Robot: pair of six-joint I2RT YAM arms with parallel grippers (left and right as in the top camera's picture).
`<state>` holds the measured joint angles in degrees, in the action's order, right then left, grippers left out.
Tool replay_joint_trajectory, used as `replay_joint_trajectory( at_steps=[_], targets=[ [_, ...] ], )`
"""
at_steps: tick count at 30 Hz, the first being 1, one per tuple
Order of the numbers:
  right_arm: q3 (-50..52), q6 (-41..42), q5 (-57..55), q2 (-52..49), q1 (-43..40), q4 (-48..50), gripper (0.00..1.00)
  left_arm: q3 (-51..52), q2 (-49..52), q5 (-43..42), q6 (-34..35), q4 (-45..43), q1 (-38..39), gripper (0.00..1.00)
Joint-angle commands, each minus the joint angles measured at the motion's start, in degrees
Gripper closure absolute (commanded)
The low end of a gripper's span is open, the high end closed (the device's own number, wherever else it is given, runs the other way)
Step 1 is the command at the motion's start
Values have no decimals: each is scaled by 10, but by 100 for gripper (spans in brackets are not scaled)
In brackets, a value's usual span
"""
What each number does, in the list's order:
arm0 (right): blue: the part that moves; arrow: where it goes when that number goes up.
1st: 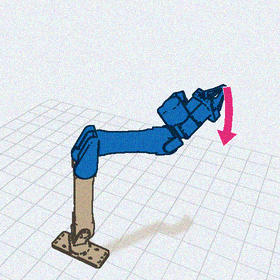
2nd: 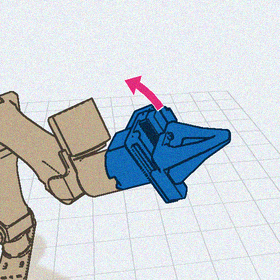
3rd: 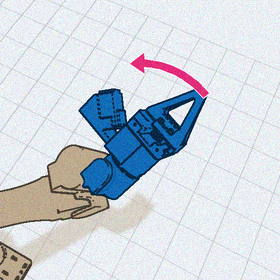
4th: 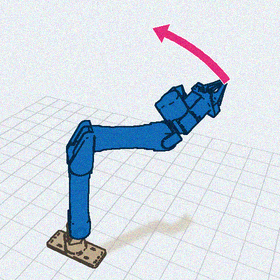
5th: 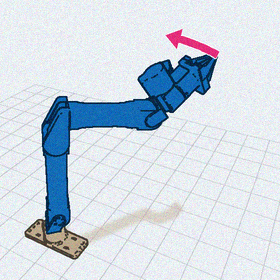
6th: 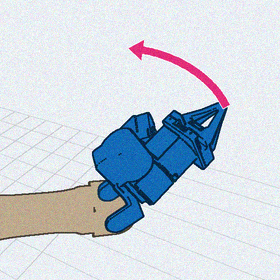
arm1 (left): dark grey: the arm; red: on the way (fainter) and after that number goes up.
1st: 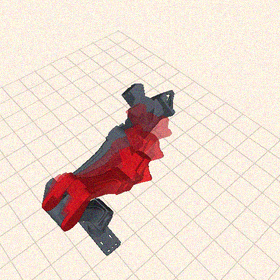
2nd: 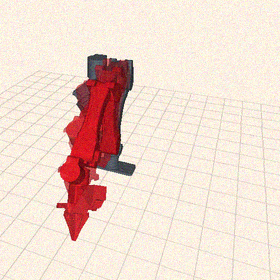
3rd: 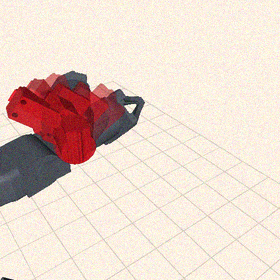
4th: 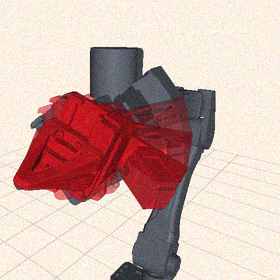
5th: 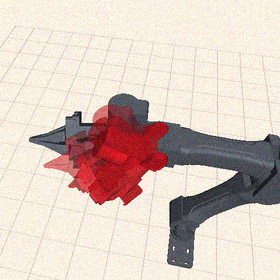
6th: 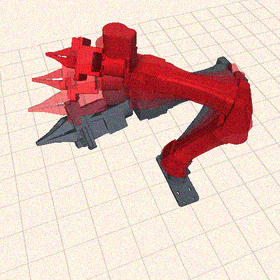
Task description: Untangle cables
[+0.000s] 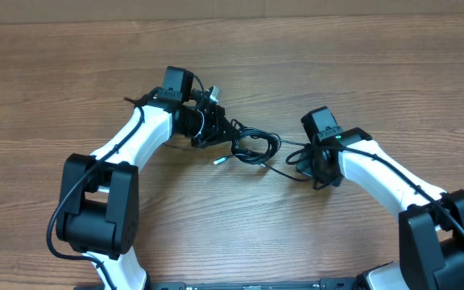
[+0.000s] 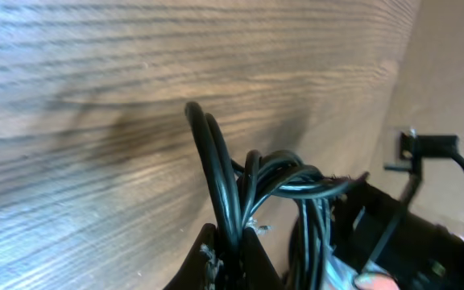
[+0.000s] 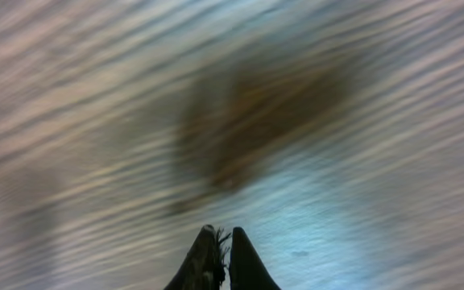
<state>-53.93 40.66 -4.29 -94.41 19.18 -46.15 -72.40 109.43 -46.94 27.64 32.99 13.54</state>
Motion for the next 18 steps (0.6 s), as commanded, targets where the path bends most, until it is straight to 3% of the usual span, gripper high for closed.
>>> replay_joint_trajectory(
  at_steps=[1, 6, 11, 18],
  targets=[
    [3, -53, -146, -1, -46, -40, 96, 0, 2, 17, -26, 5, -52, 96],
    [3, -54, -259, -1, -73, -85, 96, 0, 2, -53, -62, 17, -91, 96],
    [3, -54, -323, -1, -84, -93, 96, 0, 2, -60, -80, 32, -127, 96],
    [2, -55, -283, -1, -83, -78, 96, 0, 2, -22, -84, 45, -143, 96]
  ],
)
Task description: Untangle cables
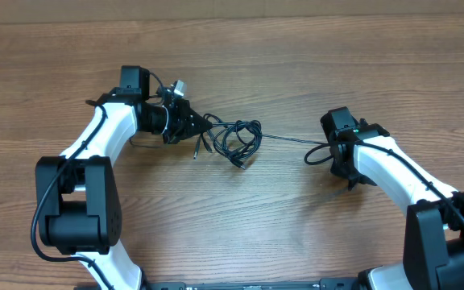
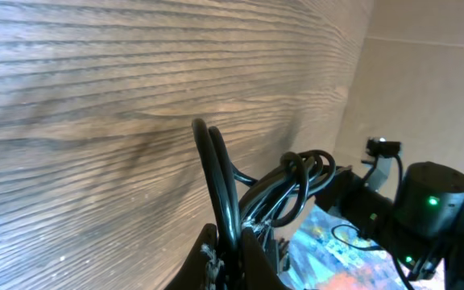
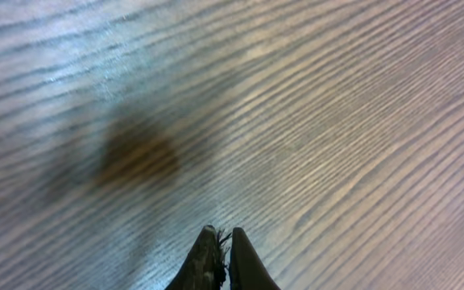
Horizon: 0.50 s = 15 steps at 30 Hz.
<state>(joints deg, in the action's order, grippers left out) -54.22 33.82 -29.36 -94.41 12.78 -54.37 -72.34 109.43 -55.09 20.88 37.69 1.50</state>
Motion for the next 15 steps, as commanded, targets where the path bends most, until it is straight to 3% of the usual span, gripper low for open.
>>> replay_joint_trajectory(
  at_steps=[1, 7, 15],
  targets=[
    [5, 4, -10, -1, -19, 11, 96, 0, 2, 72, -16, -2, -22, 96],
    [-3, -79, 168, -1, -19, 52, 96, 0, 2, 155, -34, -4, -17, 96],
    [-94, -210, 422, -1, -19, 16, 96, 0, 2, 166, -140, -20, -3, 96]
  ],
)
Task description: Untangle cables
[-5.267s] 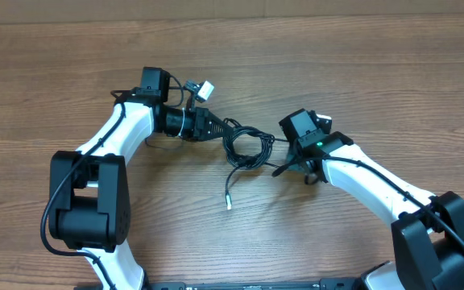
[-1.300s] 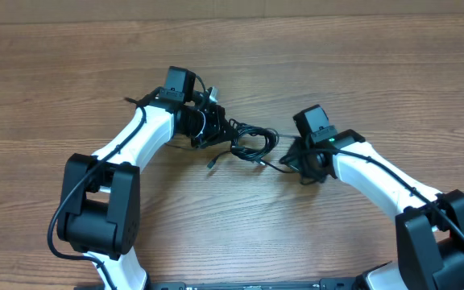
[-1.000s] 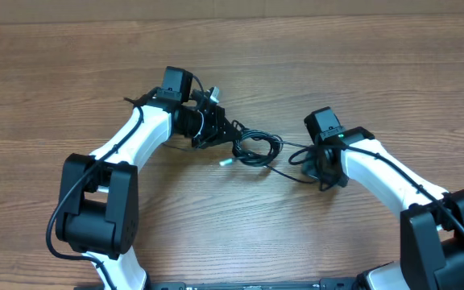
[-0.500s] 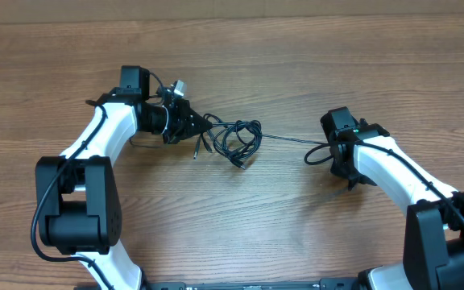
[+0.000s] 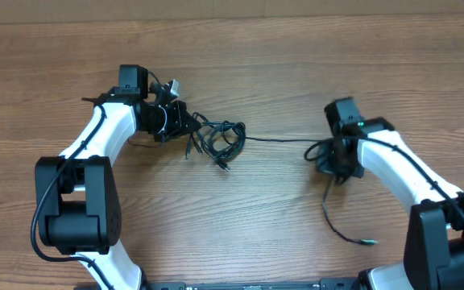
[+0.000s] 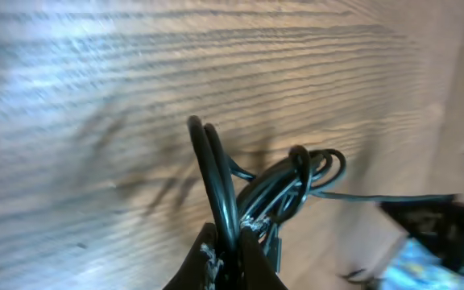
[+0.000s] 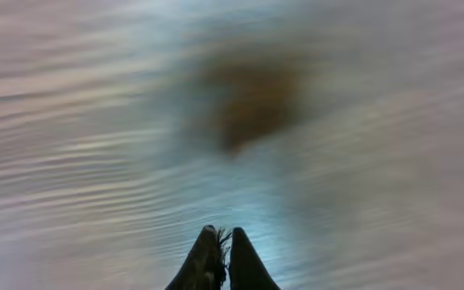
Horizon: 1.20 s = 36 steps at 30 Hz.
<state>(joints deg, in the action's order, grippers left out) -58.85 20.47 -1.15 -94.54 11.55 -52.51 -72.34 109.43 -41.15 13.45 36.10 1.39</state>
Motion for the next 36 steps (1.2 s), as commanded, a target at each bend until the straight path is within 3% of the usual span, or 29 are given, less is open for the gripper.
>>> replay_joint_trajectory(
  at_steps=[1, 7, 11, 17, 23, 31, 33, 36],
  targets=[
    [-58, -92, 179, 0, -7, -6, 96, 0, 2, 26, -76, -5, 1, 96],
    [-75, -99, 281, 0, -7, -1, 96, 0, 2, 66, -83, -6, 25, 96],
    [-73, -78, 284, 0, -5, -8, 96, 0, 2, 102, -81, -6, 39, 91],
    [-61, -47, 282, 0, 21, 17, 96, 0, 2, 139, -81, -10, 62, 96],
    [-44, 26, 249, 0, 59, 77, 96, 0, 6, 168, -81, -8, 81, 94],
    [-41, 91, 145, -1, 113, 103, 96, 0, 18, 178, -82, 7, 89, 85],
    [-41, 105, 122, -1, 121, 100, 96, 0, 19, 181, -82, 12, 89, 74],
    [-41, 113, 108, -1, 129, 98, 96, 0, 19, 193, -82, 13, 89, 64]
  ],
)
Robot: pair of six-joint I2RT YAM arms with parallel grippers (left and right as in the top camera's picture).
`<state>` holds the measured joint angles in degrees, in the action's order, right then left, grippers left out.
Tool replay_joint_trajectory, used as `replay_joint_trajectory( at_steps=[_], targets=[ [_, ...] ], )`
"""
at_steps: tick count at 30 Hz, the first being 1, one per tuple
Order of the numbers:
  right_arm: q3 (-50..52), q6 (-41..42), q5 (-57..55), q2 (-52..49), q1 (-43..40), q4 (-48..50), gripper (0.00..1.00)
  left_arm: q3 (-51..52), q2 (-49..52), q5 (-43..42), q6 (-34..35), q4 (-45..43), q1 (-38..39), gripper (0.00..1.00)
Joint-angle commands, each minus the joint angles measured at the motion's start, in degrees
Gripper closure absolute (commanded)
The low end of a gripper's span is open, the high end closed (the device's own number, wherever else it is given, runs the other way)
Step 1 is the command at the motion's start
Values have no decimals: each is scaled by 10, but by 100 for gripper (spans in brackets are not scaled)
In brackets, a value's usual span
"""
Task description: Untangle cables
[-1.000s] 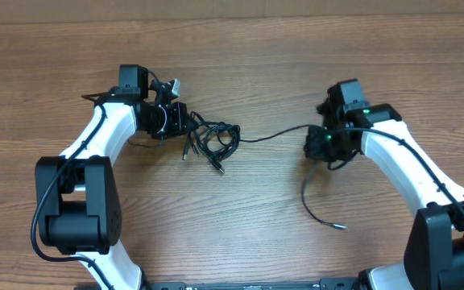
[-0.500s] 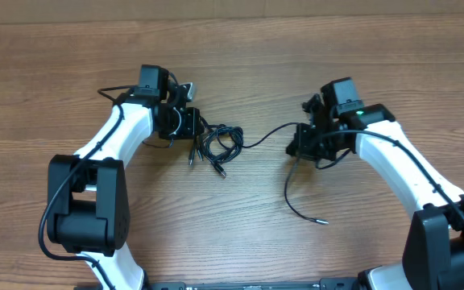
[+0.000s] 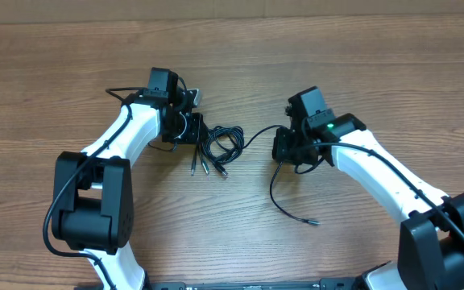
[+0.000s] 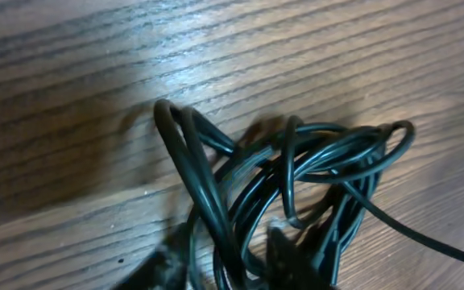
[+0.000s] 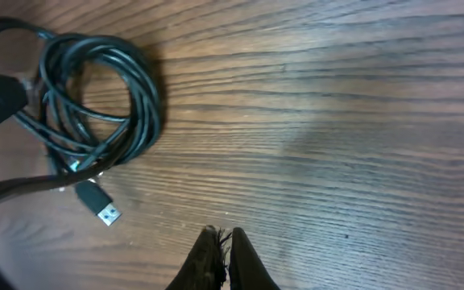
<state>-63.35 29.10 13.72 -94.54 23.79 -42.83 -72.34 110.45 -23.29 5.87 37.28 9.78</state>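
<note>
A tangle of black cables (image 3: 220, 143) lies on the wooden table, several plug ends pointing toward the front. My left gripper (image 3: 193, 129) sits at its left edge. In the left wrist view the fingers (image 4: 167, 266) stand apart, open, with a loop of the tangle (image 4: 208, 201) between them. One thin strand (image 3: 256, 133) runs right to my right gripper (image 3: 284, 149), which is shut on it; its tail curls down to a free end (image 3: 312, 219). The right wrist view shows that gripper (image 5: 224, 242) shut above bare wood, with the coil (image 5: 95, 89) and a USB plug (image 5: 103, 211) at left.
Bare wood-grain table (image 3: 232, 242) surrounds the cables. A cardboard wall (image 3: 296, 8) lines the far edge. Both arm bases stand at the near edge, left and right.
My left gripper has opened around the loop it was shut on and sits slightly further right. My right gripper moved left toward the tangle, and the strand between them has gone slack.
Both grippers were shut close together at the tangle. Then they stood far apart with a thin strand stretched between them. More cable then trailed behind the right gripper. Now the grippers are near each other again, the left one open.
</note>
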Motion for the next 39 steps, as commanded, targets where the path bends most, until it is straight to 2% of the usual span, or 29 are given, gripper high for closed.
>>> replay_joint_trajectory(
  at_steps=[1, 6, 12, 15, 21, 29, 39],
  targets=[
    [4, 26, -41, -1, 8, 1, 96, -1, 9, 19, -6, 3, 5, 61],
    [6, 26, -41, -1, 10, -9, 96, -35, 6, 29, -6, 56, 0, 57],
    [39, 42, -40, -3, 10, 12, 96, -92, 4, 8, -5, 111, 10, 68],
    [51, 43, -41, -11, 10, 20, 96, -94, 4, 8, 18, 103, 21, 74],
    [59, 43, -26, -46, 10, 48, 96, -94, 6, 35, 59, 75, 47, 74],
    [59, 40, -21, -55, 10, 52, 96, -94, 22, 163, 130, 64, 79, 76],
    [59, 39, -21, -55, 10, 53, 96, -94, 59, 174, 134, 45, 79, 76]
  ],
)
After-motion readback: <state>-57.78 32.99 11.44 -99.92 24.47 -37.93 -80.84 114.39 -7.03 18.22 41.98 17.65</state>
